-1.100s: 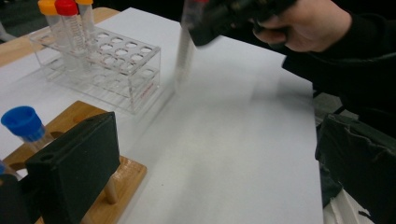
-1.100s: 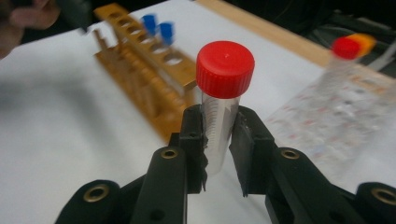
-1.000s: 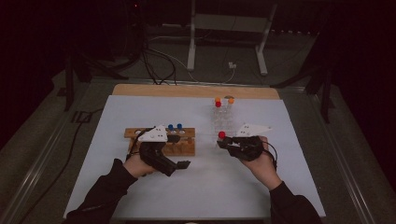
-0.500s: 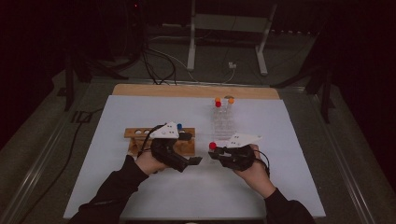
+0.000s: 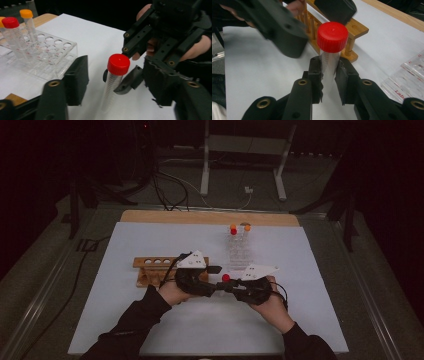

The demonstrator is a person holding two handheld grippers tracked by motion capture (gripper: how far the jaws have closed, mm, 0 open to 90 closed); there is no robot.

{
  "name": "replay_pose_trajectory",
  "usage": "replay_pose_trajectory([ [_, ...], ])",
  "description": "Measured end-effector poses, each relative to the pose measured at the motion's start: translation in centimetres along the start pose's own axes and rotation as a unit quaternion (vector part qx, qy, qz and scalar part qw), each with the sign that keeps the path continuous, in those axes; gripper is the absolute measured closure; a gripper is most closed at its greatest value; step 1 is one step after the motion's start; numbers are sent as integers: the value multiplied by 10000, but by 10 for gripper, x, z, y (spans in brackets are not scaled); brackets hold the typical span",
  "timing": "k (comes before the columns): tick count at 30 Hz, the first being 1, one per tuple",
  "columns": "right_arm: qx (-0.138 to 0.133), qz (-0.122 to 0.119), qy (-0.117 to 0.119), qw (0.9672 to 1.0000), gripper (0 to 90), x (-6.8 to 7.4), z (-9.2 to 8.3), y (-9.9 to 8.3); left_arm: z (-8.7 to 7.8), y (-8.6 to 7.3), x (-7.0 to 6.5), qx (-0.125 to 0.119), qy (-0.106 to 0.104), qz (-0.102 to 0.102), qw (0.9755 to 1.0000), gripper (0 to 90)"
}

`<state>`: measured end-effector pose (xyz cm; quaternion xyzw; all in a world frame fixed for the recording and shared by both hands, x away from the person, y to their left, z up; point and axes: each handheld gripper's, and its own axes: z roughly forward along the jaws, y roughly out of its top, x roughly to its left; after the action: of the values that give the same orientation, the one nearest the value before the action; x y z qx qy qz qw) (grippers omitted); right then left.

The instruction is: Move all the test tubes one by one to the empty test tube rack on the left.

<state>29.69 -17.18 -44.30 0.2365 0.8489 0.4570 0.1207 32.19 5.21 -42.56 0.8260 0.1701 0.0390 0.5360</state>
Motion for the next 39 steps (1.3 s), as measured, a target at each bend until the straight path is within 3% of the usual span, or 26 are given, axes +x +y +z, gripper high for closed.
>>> replay_pose_trajectory([
  [11,-11,9,-34,10000,755,-1,-2,0,9,2,-1,92,-16,164,9998,698],
  [19,-99,89,10,9999,740,-3,-4,0,6,6,-1,43,26,189,9998,713],
  [29,-306,75,-142,9994,549,-4,-13,3,-14,11,5,1,147,215,9997,715],
  [39,-437,284,-384,9979,203,-5,-13,3,-41,19,12,-103,435,235,9987,715],
])
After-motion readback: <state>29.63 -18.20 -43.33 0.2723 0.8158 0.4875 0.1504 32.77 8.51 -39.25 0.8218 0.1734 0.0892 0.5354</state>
